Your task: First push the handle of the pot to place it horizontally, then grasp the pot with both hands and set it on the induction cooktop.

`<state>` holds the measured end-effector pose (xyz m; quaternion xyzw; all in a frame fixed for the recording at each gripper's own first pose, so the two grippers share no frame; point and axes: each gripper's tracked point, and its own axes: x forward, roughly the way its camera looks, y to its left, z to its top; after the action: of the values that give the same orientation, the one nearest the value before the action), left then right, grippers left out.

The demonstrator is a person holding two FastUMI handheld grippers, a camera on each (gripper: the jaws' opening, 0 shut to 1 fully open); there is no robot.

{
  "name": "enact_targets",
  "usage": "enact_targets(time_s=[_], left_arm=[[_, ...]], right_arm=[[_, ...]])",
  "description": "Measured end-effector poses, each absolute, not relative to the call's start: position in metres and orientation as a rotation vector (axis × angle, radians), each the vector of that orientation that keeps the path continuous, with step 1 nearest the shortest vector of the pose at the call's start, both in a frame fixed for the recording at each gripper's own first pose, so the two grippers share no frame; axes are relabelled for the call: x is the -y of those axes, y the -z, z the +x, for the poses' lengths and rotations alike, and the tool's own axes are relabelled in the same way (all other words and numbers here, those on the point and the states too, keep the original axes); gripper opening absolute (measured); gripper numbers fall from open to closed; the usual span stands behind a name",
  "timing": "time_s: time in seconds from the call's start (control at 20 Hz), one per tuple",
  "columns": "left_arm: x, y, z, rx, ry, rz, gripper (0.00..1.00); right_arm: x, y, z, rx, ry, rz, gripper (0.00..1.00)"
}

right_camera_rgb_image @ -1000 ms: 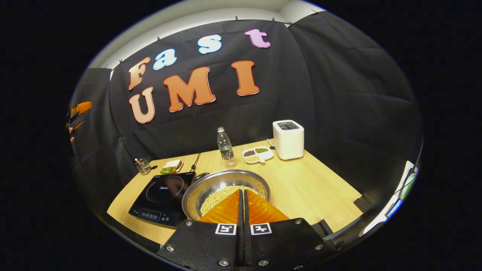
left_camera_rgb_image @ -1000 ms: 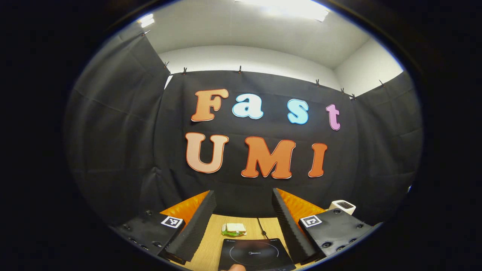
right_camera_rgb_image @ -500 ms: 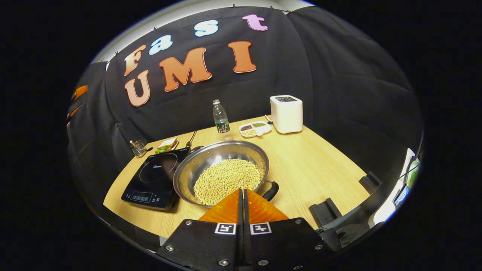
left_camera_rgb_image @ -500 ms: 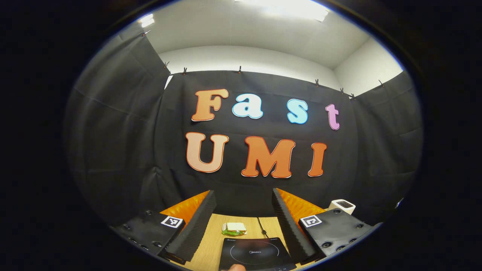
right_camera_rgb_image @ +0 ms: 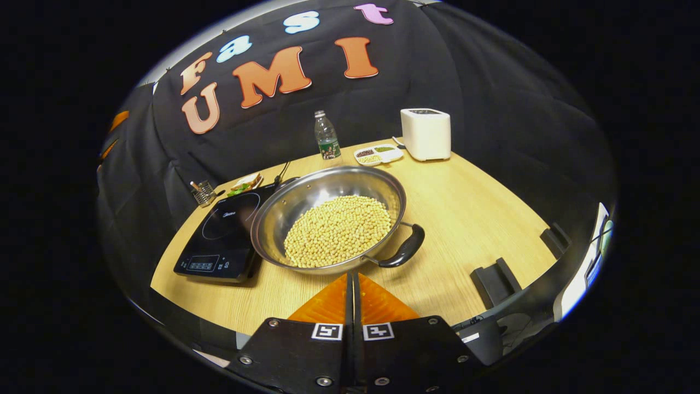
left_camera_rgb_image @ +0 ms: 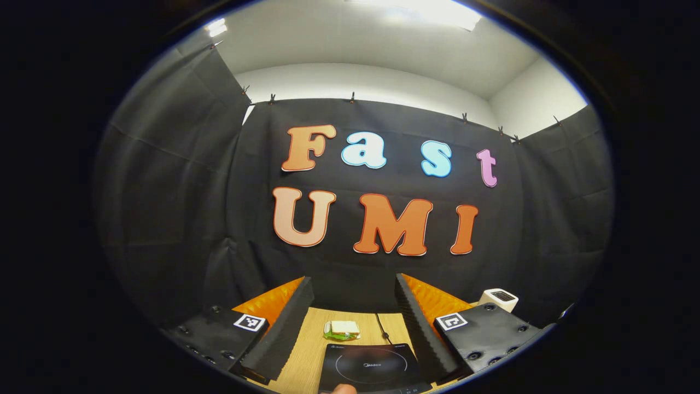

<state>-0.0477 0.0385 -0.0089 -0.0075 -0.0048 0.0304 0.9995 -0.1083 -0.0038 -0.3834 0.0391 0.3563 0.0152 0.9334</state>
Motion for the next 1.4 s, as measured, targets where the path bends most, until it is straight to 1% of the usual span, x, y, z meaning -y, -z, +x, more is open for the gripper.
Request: enact_targets(time_s=[0.25, 0.35, 0.45, 0.5, 0.65, 0.8, 0.95, 1.4], left_arm=[[-0.039, 0.009, -0.043, 0.011, -0.064, -0.009, 0.96], [-0.035, 0.010, -0.041, 0.011, -0.063, 0.000, 0.99], [-0.035, 0.009, -0.039, 0.013, -0.064, 0.010, 0.96], [-0.034, 0.009, -0.037, 0.013, -0.064, 0.012, 0.98], [-0.032, 0.012, -0.030, 0.007, -0.065, 0.009, 0.97], [-0.034, 0.015, -0.024, 0.000, -0.068, 0.004, 0.97], [-0.037, 0.019, -0.016, -0.009, -0.080, 0.009, 0.98], [-0.043, 0.023, -0.008, -0.014, -0.096, 0.021, 0.98]], right_arm=[[0.003, 0.399, -0.097, -0.770, -0.030, 0.075, 0.00], [0.006, 0.402, -0.093, -0.779, -0.026, 0.083, 0.00], [0.010, 0.406, -0.087, -0.786, -0.008, 0.077, 0.00], [0.011, 0.407, -0.083, -0.790, -0.001, 0.076, 0.00], [0.018, 0.410, -0.076, -0.799, 0.018, 0.080, 0.00], [0.013, 0.413, -0.071, -0.810, 0.008, 0.124, 0.00], [0.014, 0.416, -0.068, -0.814, 0.008, 0.096, 0.00], [0.037, 0.418, -0.049, -0.811, 0.077, 0.116, 0.00]])
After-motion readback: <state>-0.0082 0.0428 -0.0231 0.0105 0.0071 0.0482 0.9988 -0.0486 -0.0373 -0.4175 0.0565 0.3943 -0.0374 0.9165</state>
